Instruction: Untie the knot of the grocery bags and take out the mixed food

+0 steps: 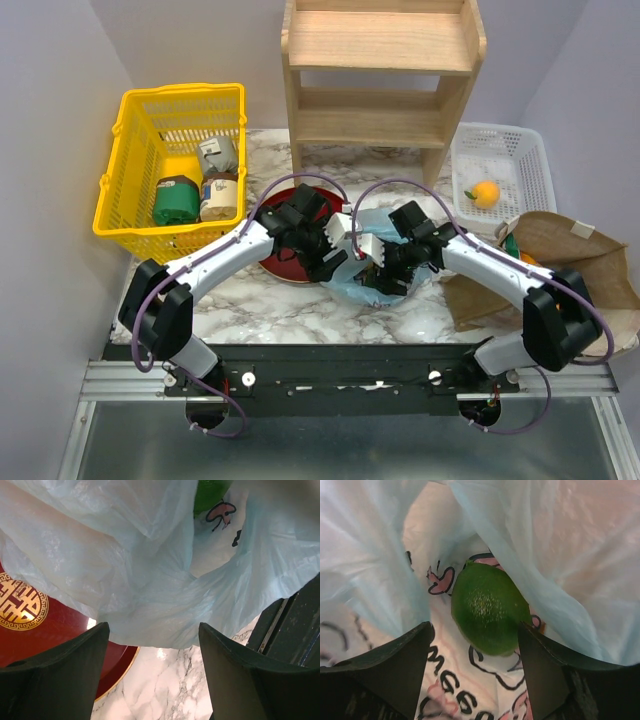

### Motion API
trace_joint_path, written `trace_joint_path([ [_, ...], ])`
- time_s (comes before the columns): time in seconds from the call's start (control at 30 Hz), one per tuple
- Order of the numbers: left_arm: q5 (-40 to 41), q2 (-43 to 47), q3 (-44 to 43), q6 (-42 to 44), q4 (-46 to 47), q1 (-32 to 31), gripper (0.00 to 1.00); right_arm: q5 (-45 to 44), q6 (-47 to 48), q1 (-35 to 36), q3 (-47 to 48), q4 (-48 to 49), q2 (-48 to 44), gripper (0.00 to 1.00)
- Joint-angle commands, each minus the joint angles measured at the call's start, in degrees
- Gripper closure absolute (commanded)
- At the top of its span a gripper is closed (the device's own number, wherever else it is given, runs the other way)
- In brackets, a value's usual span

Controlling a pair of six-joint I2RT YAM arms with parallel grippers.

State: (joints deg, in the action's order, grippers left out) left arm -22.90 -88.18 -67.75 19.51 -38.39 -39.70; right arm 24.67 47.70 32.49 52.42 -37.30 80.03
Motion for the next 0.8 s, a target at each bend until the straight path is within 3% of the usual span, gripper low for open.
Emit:
trace_joint_path([
  [0.0, -1.4, 1.8, 0.7, 0.5, 1.1, -0.6, 0.18, -2.0, 3.7, 0.2, 1.5, 4.2, 4.7, 0.22],
  [0.13, -1.4, 1.7, 0.9, 0.4, 1.3, -0.6, 0.18, -2.3, 5.3, 0.2, -0.7, 5.3, 7.1, 0.22],
  [0.17, -1.4, 1.7, 0.9, 0.4, 1.2, -0.6, 0.18, -2.2, 5.5, 0.3, -1.0, 5.0, 7.3, 0.26],
  [0.2, -1.4, 1.7, 0.6, 0.4, 1.2, -0.6, 0.18, -2.0, 6.1, 0.2, -1.2, 4.7, 6.8, 0.34],
  [0.23, -1.4, 1.6, 0.5, 0.4, 1.1, -0.6, 0.18, -2.0, 6.3, 0.3, -0.9, 4.3, 6.1, 0.50],
  [0.33, -1.3, 1.5, 0.2, 0.5, 1.1, -0.6, 0.18, -0.9, 4.5, 0.2, 2.8, 0.4, 0.9, 0.70],
  [0.53, -1.3, 0.6, -0.1, 0.5, 1.5, -0.6, 0.18, 2.9, 0.9, 0.1, 8.7, -7.3, -13.2, 0.82],
  [0.77, -1.4, -0.2, -0.5, 0.2, 1.7, -0.6, 0.18, 1.1, -4.2, -5.7, 15.4, -6.7, -16.4, 0.85],
])
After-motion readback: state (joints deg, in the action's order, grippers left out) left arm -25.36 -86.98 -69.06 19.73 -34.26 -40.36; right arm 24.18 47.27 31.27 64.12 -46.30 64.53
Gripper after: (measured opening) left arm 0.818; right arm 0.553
